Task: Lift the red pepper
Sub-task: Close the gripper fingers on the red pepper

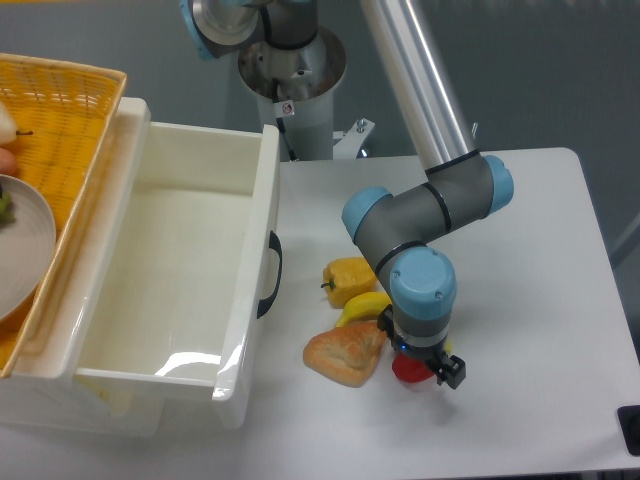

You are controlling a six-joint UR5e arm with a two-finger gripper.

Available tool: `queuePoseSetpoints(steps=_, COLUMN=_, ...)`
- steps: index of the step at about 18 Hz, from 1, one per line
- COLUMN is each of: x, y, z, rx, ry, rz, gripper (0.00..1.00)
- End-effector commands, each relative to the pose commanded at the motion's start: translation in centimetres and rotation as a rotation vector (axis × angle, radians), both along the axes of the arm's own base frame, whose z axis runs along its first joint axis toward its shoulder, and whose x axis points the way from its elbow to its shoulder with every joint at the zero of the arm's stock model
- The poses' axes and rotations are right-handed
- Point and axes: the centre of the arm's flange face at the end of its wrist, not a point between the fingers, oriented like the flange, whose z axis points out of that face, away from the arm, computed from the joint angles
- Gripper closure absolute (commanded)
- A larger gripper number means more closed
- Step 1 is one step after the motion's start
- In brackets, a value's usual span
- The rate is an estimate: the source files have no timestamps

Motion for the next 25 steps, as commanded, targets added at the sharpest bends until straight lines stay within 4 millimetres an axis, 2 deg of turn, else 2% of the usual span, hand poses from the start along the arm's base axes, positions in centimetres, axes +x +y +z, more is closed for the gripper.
queuePoseSetpoints(steps=9, x=0.0, y=0.1, z=-0.6, rx=-0.002, ry=-0.008, rz=0.007, gripper=0.01)
queuePoseSetpoints(steps=10, x=-0.1, y=0.1, z=-0.4, rx=0.000, ry=-0.005, rz=0.007, gripper=0.05)
queuePoseSetpoints(steps=12, x=-0.2, y=0.2, z=-0.2, rx=0.006, ry=-0.002, rz=0.019, gripper=0.27)
queuePoseSetpoints(steps=17, x=-0.3, y=0.3, z=0.1, rx=0.015, ry=0.000, rz=0.038, gripper=0.55)
queuePoseSetpoints(steps=19, x=-0.3, y=0.3, z=0.2, rx=0.016, ry=0.000, rz=0.050, gripper=0.57)
queuePoseSetpoints(steps=20, x=-0.3, y=0.3, z=0.2, rx=0.016, ry=0.000, rz=0.050, gripper=0.62)
queuePoseSetpoints(steps=25, x=-0.3, y=0.2, z=1.8, rx=0.034, ry=0.010, rz=0.038, gripper=0.62)
